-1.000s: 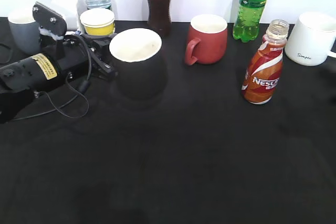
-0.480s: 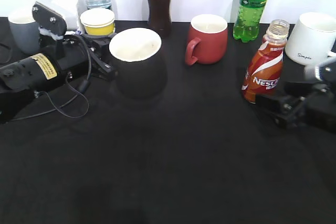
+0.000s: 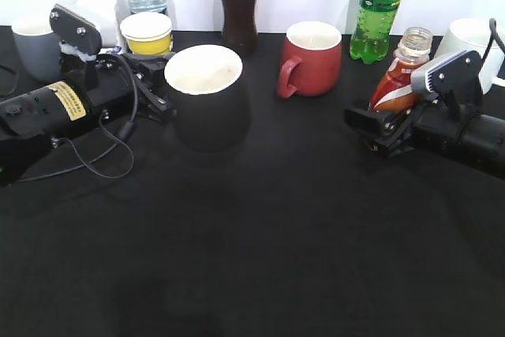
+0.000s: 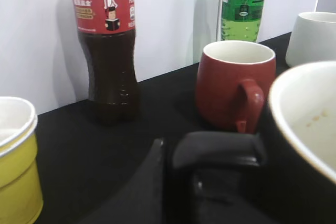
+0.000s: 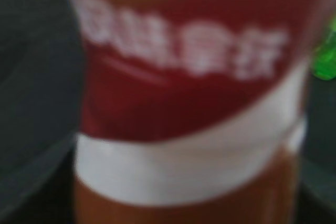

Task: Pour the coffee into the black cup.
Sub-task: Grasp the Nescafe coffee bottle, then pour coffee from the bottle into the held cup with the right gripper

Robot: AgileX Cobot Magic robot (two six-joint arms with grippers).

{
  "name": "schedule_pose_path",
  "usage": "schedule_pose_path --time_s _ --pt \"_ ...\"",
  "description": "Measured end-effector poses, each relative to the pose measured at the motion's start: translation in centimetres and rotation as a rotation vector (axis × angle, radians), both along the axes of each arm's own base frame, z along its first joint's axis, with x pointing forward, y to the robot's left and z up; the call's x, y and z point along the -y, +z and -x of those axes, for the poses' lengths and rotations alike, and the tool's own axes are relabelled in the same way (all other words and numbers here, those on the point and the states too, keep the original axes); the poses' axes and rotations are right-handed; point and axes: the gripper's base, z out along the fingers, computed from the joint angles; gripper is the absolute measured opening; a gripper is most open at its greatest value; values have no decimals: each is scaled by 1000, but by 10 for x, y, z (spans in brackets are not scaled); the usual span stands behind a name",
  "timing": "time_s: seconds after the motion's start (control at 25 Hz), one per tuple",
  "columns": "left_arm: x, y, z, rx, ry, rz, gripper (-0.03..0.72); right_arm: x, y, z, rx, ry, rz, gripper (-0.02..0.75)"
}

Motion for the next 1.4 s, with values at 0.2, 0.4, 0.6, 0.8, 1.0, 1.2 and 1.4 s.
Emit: schedule_pose_path --time_s 0.2,0.4,0.6,0.8,1.0,1.2,1.4 --pt "0 0 0 0 0 0 45 0 0 0 2 -2 -2 533" --pt "10 -1 7 -17 -81 -5 45 -2 15 2 48 18 -6 533" --pt "74 11 27 -35 -255 4 45 -18 90 24 226 118 125 533" --pt "109 18 48 -21 -360 -5 45 -15 114 35 438 171 387 533" --pt "113 15 48 -53 -350 -58 45 -15 115 34 736 260 744 533" --pt "116 19 44 -43 -342 -68 45 -13 116 32 860 263 901 533" --pt "117 18 46 -31 -370 -90 45 -13 116 32 923 281 982 533"
